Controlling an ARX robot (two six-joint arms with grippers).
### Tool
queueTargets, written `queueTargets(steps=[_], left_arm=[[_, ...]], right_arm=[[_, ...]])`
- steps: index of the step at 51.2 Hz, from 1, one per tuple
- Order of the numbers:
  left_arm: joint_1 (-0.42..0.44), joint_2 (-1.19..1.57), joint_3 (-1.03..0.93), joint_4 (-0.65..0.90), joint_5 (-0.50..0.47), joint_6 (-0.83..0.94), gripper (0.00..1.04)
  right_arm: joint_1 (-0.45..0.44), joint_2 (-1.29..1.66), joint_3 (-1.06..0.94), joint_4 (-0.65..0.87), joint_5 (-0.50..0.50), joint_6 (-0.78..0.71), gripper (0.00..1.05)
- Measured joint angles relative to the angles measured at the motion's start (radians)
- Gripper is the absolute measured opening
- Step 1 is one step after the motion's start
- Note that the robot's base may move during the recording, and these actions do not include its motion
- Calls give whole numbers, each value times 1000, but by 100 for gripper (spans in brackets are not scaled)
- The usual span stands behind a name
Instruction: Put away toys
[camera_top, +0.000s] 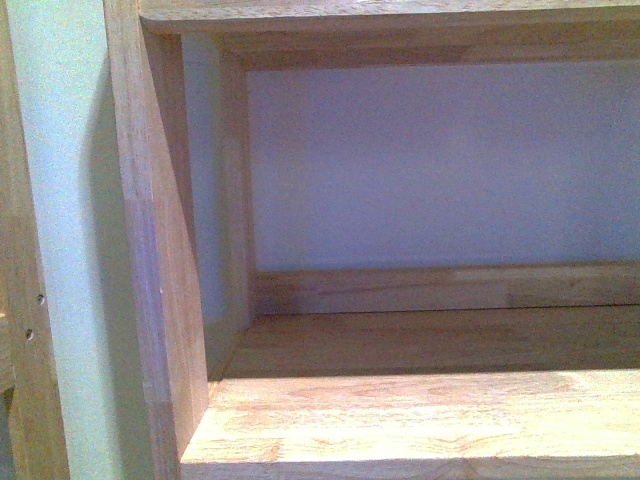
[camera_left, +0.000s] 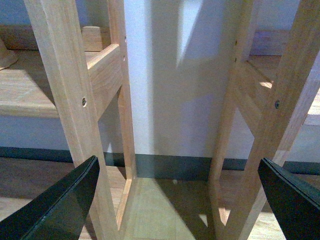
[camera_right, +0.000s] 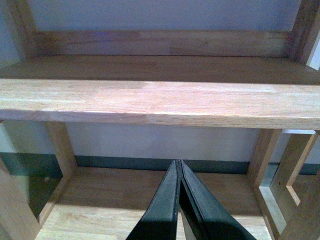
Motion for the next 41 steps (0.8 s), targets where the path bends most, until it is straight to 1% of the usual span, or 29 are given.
queueTargets(steps=[12, 22, 27, 28, 31, 41], left_arm=[[0, 0, 0, 0, 0, 0, 98], [0, 0, 0, 0, 0, 0, 98], [0, 0, 0, 0, 0, 0, 98], [0, 0, 0, 0, 0, 0, 98], [0, 0, 0, 0, 0, 0, 98], [0, 0, 0, 0, 0, 0, 98]], right_arm=[[0, 0, 0, 0, 0, 0, 41], [0, 0, 0, 0, 0, 0, 81], [0, 0, 0, 0, 0, 0, 97], [0, 0, 0, 0, 0, 0, 99], [0, 0, 0, 0, 0, 0, 98], [0, 0, 0, 0, 0, 0, 98]])
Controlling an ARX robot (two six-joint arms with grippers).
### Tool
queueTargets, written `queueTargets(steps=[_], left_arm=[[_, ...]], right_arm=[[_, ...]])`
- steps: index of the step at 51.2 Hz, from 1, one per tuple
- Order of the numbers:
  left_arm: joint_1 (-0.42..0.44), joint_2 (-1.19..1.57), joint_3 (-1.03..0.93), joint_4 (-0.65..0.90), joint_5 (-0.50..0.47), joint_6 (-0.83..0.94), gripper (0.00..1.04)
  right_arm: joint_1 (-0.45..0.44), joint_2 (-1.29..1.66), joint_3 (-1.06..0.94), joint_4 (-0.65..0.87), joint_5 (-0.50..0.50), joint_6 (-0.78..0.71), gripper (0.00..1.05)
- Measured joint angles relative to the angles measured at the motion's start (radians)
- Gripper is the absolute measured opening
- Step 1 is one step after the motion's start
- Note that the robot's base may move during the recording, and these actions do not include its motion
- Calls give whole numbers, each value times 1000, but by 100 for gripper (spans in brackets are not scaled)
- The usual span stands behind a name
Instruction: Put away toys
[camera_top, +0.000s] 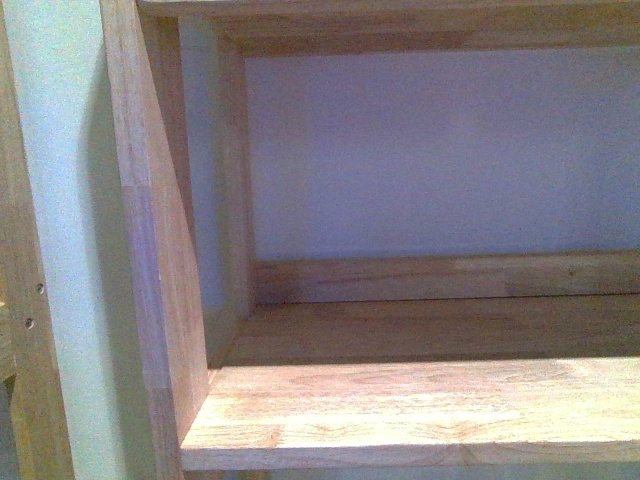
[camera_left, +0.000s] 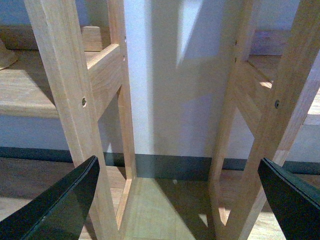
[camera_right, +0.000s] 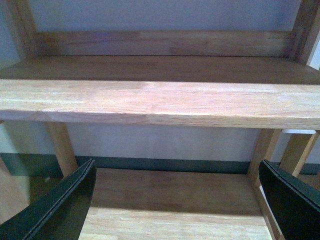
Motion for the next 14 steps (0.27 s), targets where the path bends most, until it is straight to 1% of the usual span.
queueTargets(steps=[14], left_arm=[[0, 0, 0, 0, 0, 0, 98]], right_arm=[[0, 0, 0, 0, 0, 0, 98]])
